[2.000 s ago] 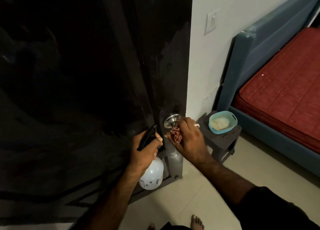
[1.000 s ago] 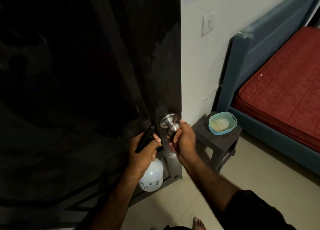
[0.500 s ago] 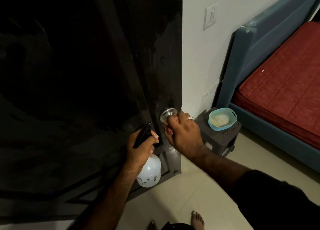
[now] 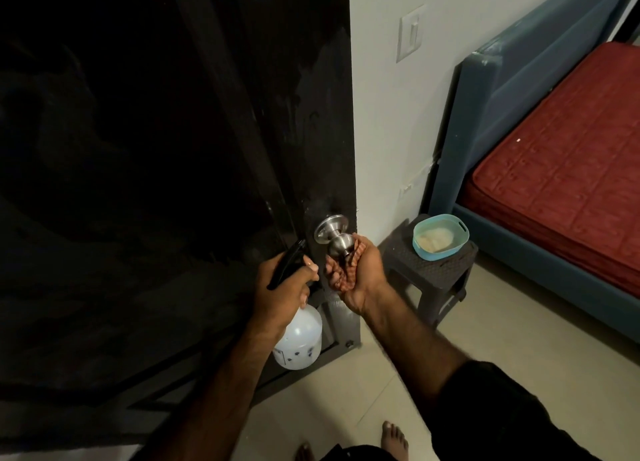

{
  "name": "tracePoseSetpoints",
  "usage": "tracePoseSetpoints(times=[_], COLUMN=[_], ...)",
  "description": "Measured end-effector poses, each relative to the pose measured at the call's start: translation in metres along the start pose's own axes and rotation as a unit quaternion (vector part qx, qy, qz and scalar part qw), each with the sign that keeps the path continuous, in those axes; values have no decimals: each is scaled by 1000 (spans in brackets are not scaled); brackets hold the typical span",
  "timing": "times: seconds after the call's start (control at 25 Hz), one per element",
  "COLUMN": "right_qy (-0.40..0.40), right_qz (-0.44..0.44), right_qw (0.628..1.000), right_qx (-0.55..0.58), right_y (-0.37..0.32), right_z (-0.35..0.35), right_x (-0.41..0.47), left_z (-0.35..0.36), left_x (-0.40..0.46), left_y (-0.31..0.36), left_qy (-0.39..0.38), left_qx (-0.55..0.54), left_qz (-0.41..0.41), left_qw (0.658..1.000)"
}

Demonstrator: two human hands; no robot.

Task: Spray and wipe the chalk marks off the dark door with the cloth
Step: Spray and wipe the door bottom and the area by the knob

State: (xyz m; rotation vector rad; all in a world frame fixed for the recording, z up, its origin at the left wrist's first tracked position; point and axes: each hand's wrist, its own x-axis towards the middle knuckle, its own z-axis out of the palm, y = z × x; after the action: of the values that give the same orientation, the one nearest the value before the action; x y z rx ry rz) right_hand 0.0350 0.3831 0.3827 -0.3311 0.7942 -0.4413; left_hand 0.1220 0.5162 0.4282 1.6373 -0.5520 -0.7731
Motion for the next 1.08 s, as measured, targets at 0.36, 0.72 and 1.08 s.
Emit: tracePoseSetpoints(times=[0.36,0.72,1.08], right_qy=[66,-33,105], right_qz=[-402,-99,-286], right_qw=[676,972,904], right_qx=[-614,-213,-301], right_y=[-20,-13,-15], right_z=[-39,-91,-47], right_x=[-22,-17,-25], left_z=[-7,-14,-14], left_x=[4,17,26], left_y=[2,-5,-23], left_qy=[16,-7,-12], left_qx=[-31,-24,-19], left_qz=[-4,4,-19], left_qw=[999,1000,1000])
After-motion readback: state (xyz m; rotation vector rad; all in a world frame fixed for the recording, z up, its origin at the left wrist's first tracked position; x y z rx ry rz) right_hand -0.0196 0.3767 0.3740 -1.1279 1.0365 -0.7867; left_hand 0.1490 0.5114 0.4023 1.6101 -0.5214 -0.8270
